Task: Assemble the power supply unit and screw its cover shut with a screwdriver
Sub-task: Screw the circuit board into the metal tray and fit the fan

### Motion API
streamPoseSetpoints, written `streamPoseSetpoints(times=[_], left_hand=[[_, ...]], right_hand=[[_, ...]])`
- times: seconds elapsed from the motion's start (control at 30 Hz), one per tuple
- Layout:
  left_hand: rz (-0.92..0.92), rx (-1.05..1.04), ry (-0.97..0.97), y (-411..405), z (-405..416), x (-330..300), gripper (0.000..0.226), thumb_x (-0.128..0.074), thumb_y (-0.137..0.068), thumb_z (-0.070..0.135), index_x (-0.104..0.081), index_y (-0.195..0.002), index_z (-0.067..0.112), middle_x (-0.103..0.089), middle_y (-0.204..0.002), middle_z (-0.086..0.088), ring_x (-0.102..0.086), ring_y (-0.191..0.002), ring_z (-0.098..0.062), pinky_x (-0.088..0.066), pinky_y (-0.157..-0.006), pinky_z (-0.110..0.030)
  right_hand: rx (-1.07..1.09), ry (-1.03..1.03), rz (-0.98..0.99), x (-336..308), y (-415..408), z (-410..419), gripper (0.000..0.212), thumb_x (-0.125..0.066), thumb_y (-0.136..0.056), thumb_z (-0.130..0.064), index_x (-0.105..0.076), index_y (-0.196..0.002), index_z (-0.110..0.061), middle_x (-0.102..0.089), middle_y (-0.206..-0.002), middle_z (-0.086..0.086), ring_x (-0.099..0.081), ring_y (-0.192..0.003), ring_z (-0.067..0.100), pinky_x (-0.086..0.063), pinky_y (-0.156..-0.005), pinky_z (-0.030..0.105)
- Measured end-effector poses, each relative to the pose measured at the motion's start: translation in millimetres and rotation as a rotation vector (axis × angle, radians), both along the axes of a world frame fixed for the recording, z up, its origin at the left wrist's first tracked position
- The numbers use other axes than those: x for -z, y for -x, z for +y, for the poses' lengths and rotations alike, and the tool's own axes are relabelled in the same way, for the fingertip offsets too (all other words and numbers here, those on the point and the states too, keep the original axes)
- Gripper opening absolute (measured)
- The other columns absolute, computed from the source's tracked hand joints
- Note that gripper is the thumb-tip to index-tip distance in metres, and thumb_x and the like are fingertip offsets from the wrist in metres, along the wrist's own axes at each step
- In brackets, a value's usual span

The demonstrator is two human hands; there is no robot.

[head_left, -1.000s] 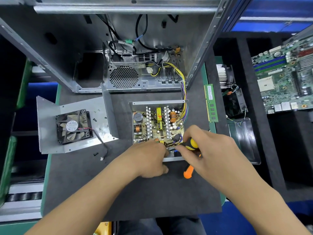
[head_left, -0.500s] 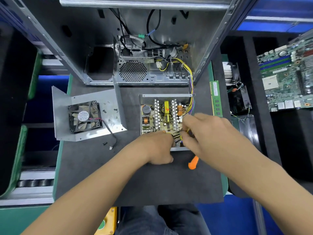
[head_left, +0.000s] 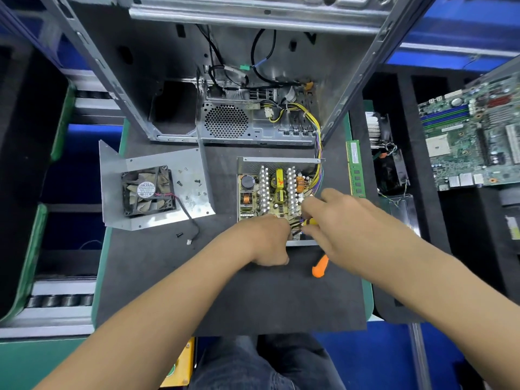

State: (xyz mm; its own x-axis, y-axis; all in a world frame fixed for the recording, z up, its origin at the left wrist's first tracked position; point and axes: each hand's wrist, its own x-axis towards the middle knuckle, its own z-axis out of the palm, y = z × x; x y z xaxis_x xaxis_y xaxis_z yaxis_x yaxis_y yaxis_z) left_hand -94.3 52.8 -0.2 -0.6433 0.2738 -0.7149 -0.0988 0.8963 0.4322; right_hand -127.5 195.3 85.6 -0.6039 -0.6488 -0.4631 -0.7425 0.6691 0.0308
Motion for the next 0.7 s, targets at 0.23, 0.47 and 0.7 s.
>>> streamPoseSetpoints(times=[0.23, 0.47, 0.7], left_hand=[[-0.010, -0.014, 0.002, 0, 0, 0, 0.022, -0.063, -0.088, 0.023, -0.049, -0.075, 0.012, -0.048, -0.071, -0.003, -0.049, -0.061, -0.020, -0.039, -0.055, -0.031], [0.012, -0.006, -0.018, -1, -2, 0, 0.027, -0.063, -0.087, 0.023, -0.046, -0.069, 0.012, -0.047, -0.071, -0.004, -0.055, -0.071, -0.028, -0.041, -0.058, -0.032], [0.021, -0.007, -0.026, -1, -2, 0, 0.026, -0.066, -0.087, 0.028, -0.050, -0.074, 0.013, -0.051, -0.074, -0.003, -0.053, -0.068, -0.022, -0.040, -0.056, -0.030]], right_hand=[[-0.027, -0.096, 0.095, 0, -6, -10, 0.030, -0.038, -0.104, -0.044, -0.049, -0.102, -0.016, -0.027, -0.066, 0.000, -0.056, -0.079, 0.035, -0.035, -0.061, 0.034], [-0.013, -0.038, 0.024, -1, -3, -3, 0.015, -0.053, -0.097, -0.018, -0.045, -0.110, -0.020, -0.042, -0.107, 0.001, -0.057, -0.083, 0.026, -0.053, -0.074, 0.036], [0.076, 0.002, 0.016, 0, -9, -2, 0.027, -0.053, -0.099, -0.040, -0.042, -0.107, -0.017, -0.036, -0.092, 0.000, -0.057, -0.082, 0.030, -0.046, -0.066, 0.036]])
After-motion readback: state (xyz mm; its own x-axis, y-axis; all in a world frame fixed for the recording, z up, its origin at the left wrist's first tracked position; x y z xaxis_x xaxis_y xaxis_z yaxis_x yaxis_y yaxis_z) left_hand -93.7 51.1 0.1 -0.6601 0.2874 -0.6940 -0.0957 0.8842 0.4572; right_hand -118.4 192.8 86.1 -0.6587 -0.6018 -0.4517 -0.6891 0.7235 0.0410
